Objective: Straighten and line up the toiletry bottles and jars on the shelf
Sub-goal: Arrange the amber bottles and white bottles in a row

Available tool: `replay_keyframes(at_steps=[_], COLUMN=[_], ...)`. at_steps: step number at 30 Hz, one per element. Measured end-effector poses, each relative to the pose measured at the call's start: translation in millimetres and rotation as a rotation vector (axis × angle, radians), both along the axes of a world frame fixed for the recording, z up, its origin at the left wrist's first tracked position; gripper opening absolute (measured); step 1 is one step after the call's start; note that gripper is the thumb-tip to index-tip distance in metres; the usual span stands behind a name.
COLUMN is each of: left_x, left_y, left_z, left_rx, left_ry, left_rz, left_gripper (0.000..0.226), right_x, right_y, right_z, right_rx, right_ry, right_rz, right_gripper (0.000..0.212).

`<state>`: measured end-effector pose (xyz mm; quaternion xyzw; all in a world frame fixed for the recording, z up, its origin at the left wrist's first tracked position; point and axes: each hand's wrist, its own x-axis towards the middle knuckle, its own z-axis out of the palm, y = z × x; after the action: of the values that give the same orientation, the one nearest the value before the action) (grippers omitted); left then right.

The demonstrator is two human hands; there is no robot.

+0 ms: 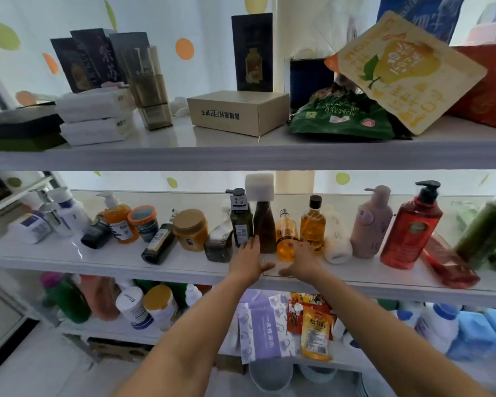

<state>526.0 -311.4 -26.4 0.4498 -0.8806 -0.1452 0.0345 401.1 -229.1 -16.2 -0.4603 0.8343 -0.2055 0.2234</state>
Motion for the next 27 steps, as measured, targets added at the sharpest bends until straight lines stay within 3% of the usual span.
replay_keyframes(at_steps=[4, 13, 16, 22, 27], left_x=[15.0, 42.5, 56.2, 79.5, 89.9], left_y=[-6.5, -40.1, -60.4, -94.9, -100.3], left_z=[4.0, 10.3, 12.3, 5.1, -9.8], left_rx=[-0.042, -0.095, -0.131, -0.090, -0.073], left_ry=[0.002, 0.045, 0.078, 0.048, 0.153], left_rz=[0.025, 0.002, -0.019, -0.127, -0.212], left_gripper=[0.093, 0.089, 0.081, 0.077, 0.058], right_x=[4.8, 27.5, 40.3, 82.2, 120.0], right_y=[-9.3, -40.3, -57.8, -96.2, -119.7], right_z=[3.7, 13.9, 12.0, 8.6, -11.2], right_rx=[-0.056, -0.091, -0.123, -0.133, -0.181], right_ry=[0.059, 0.001, -0.116, -0.469, -0.775], right_rz=[0.007, -0.058, -0.178, -0.353, -0.496], right_gripper=[0.086, 0.089, 0.086, 0.045, 0.041])
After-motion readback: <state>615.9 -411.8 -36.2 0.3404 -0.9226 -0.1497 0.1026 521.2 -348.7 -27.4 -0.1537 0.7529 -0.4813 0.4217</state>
